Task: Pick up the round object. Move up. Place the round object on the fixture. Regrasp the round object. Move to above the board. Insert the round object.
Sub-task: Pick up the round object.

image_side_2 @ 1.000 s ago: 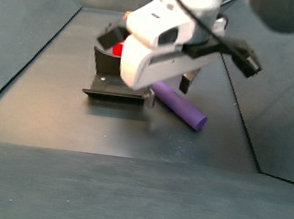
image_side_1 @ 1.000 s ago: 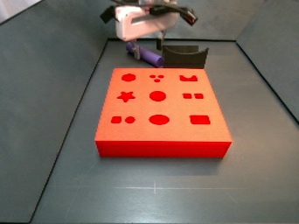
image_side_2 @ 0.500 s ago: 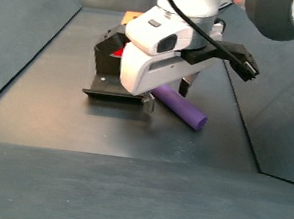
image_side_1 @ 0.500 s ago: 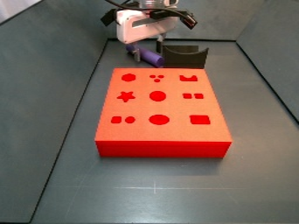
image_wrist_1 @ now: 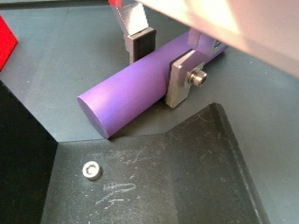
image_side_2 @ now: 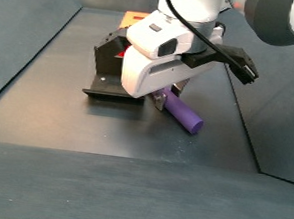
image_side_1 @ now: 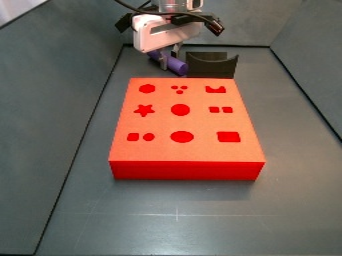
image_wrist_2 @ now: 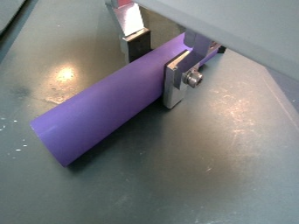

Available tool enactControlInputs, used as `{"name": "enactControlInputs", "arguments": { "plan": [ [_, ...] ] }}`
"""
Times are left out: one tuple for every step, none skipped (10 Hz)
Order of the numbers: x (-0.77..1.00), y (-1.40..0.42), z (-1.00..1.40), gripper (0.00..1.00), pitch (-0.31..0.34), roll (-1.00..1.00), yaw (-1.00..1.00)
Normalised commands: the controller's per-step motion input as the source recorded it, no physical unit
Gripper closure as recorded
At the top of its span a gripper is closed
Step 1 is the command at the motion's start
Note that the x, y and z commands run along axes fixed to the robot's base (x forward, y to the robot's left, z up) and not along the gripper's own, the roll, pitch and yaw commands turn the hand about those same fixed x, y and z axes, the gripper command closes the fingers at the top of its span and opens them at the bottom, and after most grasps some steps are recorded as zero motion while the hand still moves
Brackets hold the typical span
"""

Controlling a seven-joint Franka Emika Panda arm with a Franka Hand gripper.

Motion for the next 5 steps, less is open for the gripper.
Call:
{"name": "enactControlInputs", "arguments": {
  "plan": [
    [0.0, 0.0, 0.0, 1.0, 0.0, 0.0, 0.0],
    [0.0, 0.0, 0.0, 1.0, 0.0, 0.0, 0.0],
    [0.0, 0.0, 0.0, 1.0, 0.0, 0.0, 0.0],
    [0.0, 0.0, 0.0, 1.0, 0.0, 0.0, 0.0],
    [0.0, 0.0, 0.0, 1.0, 0.0, 0.0, 0.0]
  ]
}}
